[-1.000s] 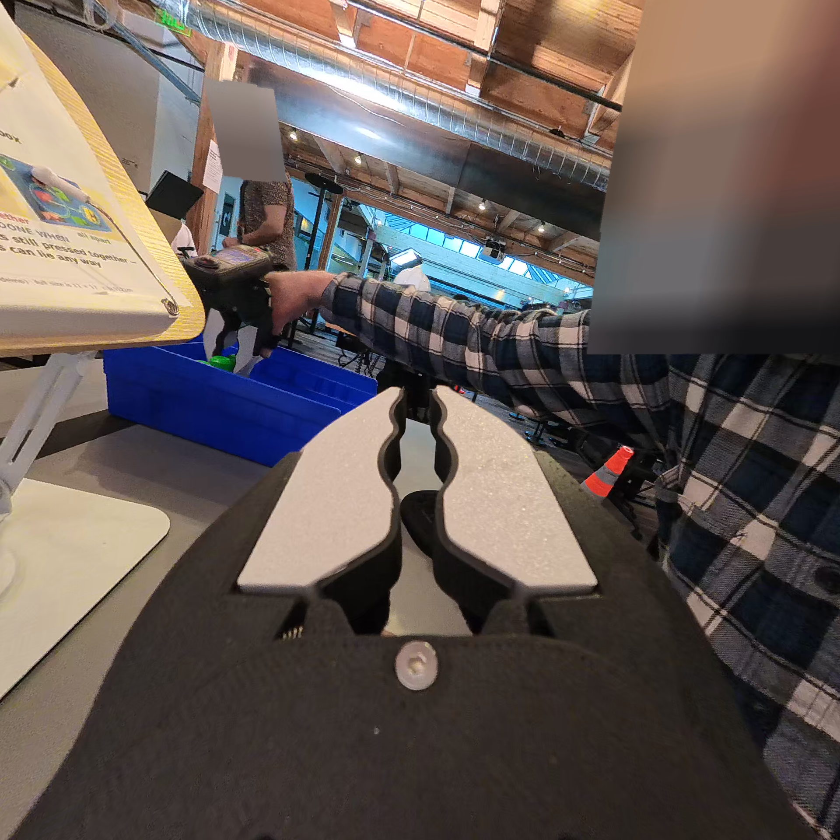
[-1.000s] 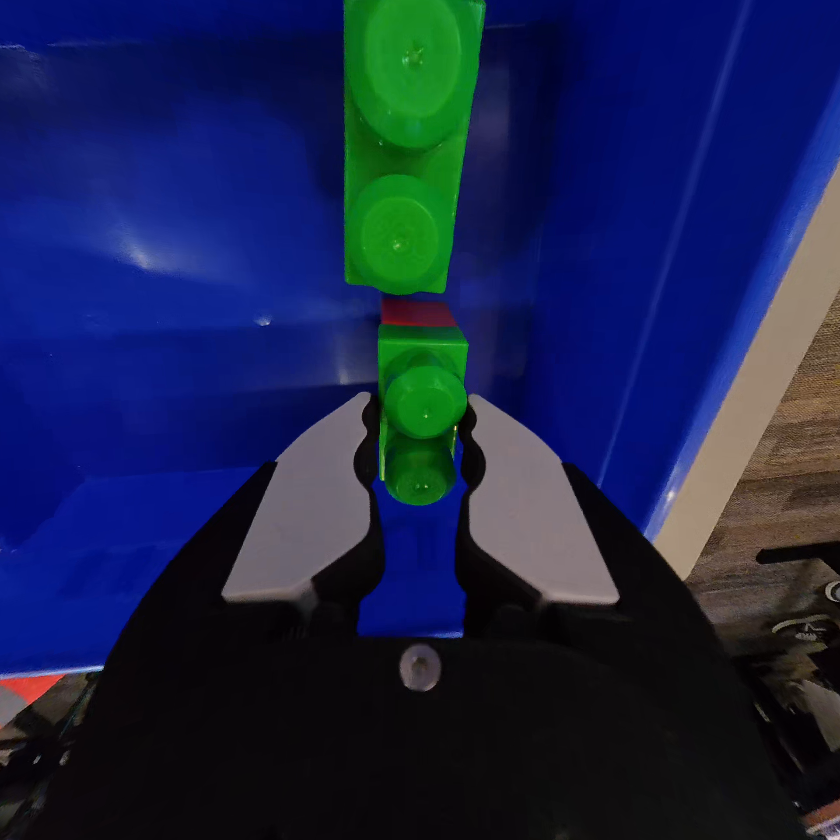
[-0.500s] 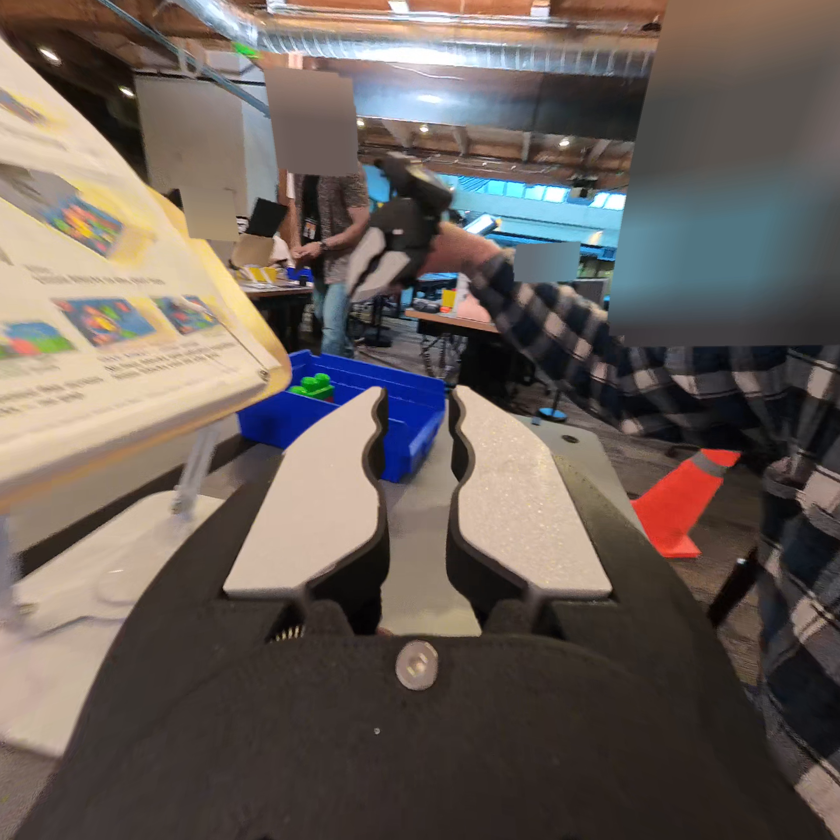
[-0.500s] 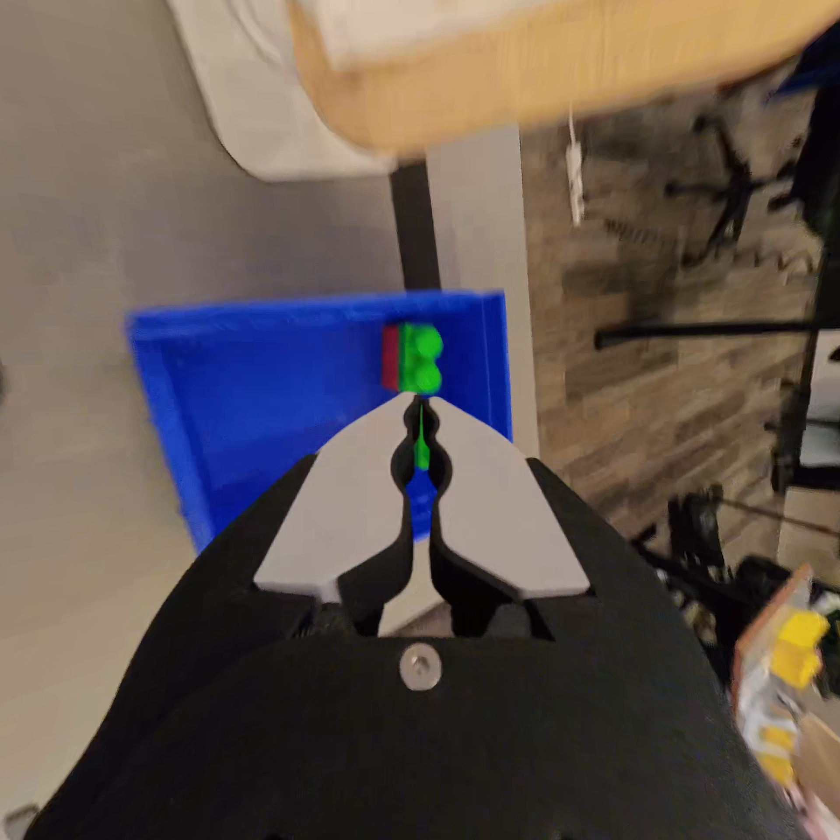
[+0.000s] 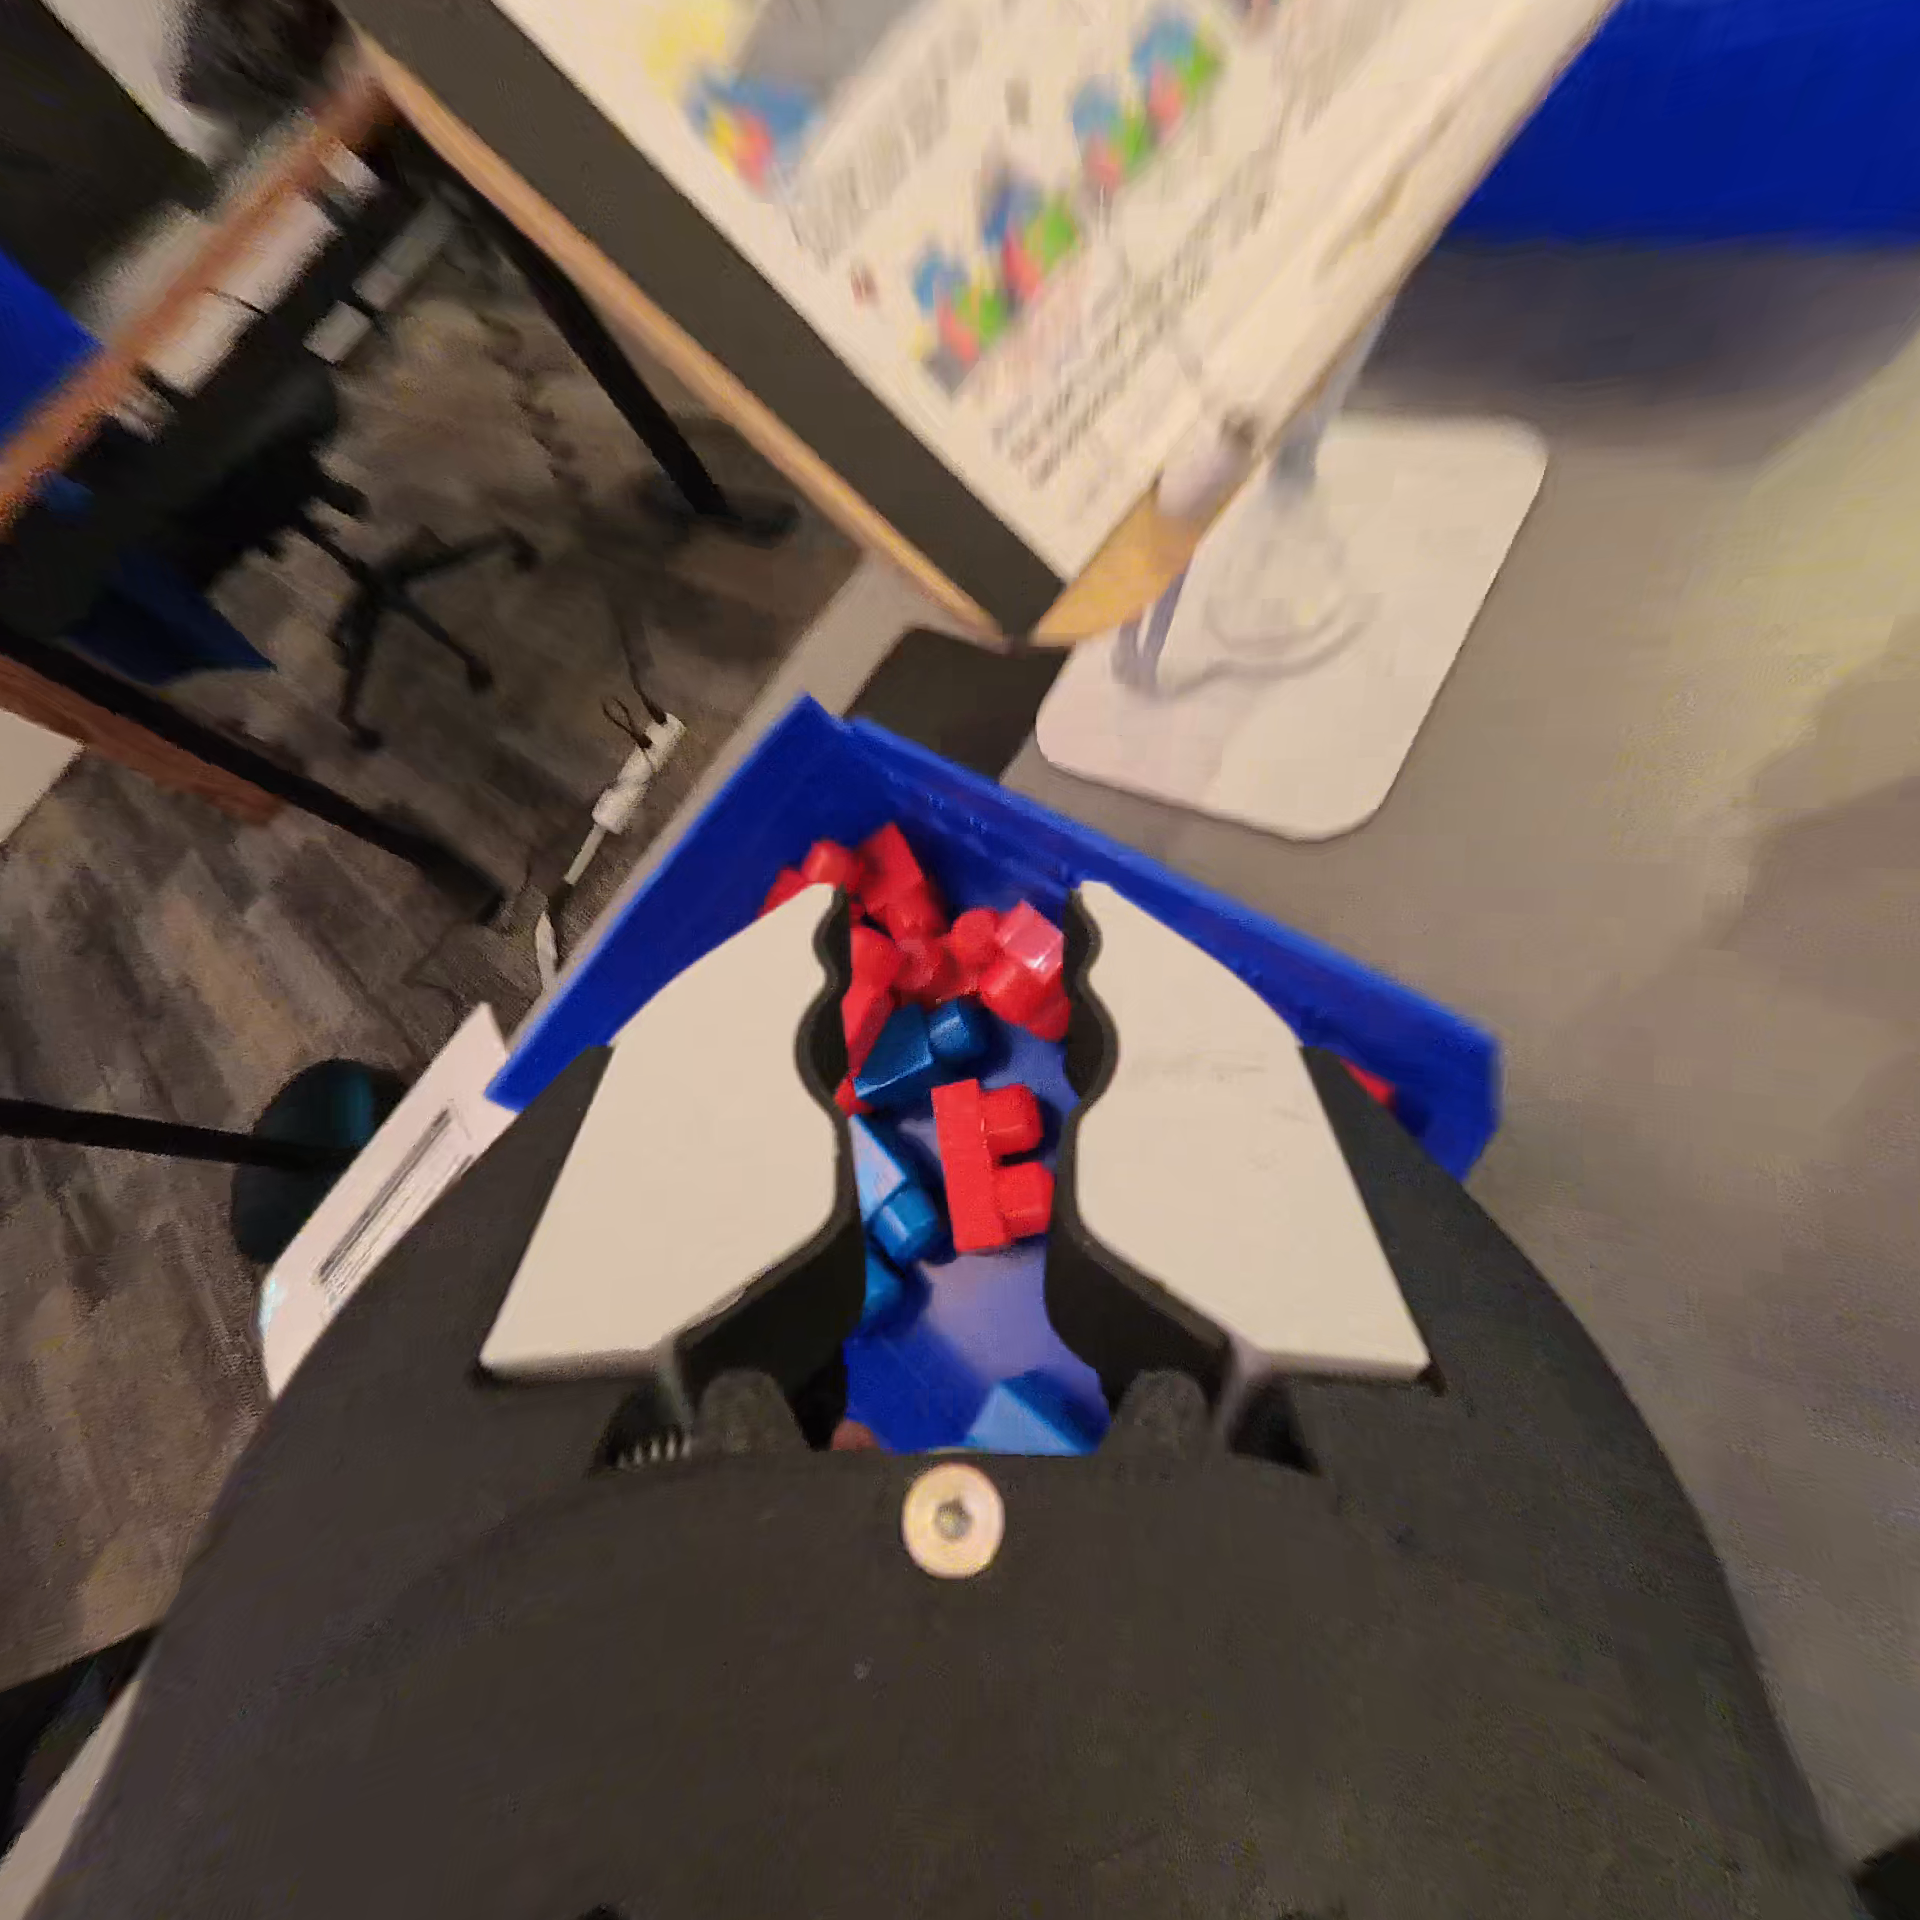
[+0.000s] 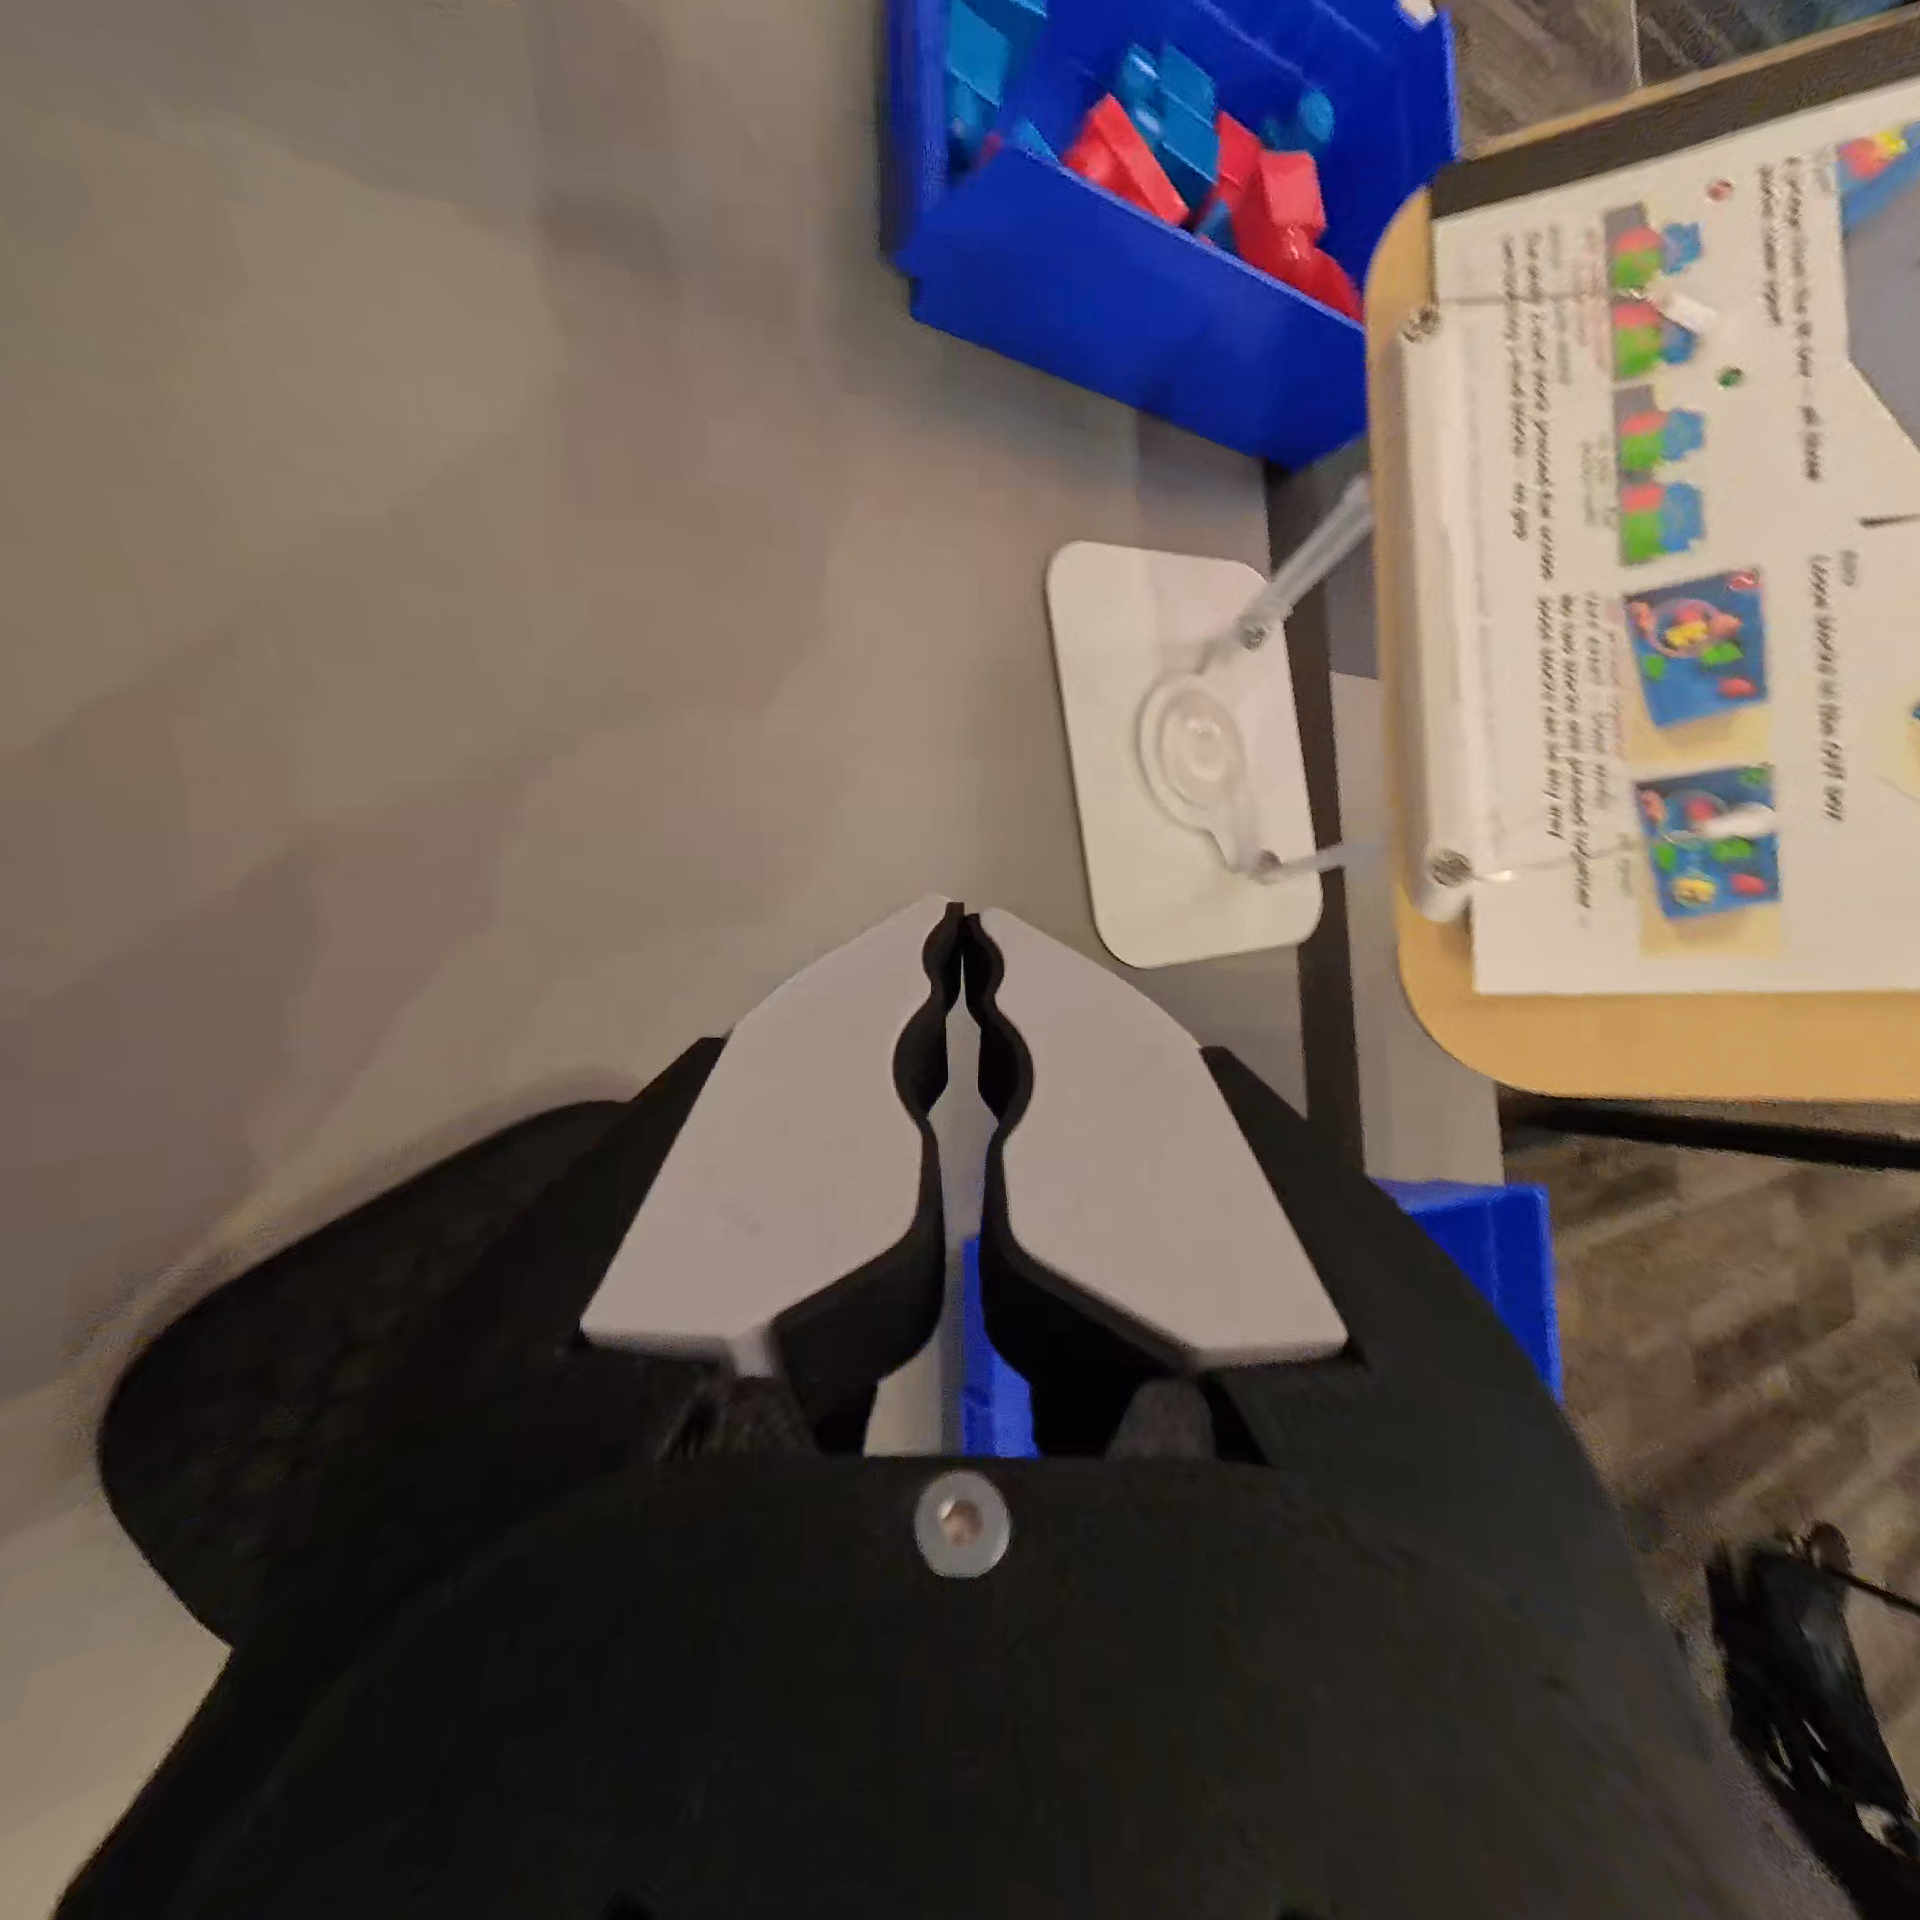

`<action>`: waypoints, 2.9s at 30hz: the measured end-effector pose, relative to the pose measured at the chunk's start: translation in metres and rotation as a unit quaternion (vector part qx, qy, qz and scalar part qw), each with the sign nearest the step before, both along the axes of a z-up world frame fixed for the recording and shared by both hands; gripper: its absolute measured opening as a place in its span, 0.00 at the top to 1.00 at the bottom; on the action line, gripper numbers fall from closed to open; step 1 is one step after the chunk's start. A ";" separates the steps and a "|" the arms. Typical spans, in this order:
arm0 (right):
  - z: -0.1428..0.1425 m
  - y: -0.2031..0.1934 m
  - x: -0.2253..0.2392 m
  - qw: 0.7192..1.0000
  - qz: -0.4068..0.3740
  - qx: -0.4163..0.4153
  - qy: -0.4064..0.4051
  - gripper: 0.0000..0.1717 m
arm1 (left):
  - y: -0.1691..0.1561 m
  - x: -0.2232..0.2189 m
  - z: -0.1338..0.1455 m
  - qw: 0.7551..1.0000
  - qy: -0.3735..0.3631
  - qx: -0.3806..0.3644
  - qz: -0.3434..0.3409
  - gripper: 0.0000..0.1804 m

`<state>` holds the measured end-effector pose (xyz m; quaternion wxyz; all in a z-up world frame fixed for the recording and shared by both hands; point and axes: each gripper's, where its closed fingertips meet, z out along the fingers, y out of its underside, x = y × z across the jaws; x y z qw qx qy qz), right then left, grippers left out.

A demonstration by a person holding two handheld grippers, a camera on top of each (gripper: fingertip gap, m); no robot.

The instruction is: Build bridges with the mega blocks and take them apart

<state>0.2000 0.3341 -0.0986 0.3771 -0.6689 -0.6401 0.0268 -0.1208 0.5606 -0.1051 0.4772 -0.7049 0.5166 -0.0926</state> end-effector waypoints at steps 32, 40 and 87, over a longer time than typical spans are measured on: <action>-0.043 -0.026 -0.025 0.994 -0.015 -0.054 0.090 1.00 | -0.204 0.160 -0.151 0.901 0.288 -0.133 -0.297 0.78; -0.037 -0.046 -0.022 0.994 -0.013 -0.051 0.094 1.00 | -0.207 0.166 -0.178 0.904 0.251 -0.214 -0.273 0.64; -0.024 -0.099 -0.060 0.989 0.029 -0.068 0.125 1.00 | -0.207 0.125 -0.181 0.860 0.226 -0.336 -0.310 0.68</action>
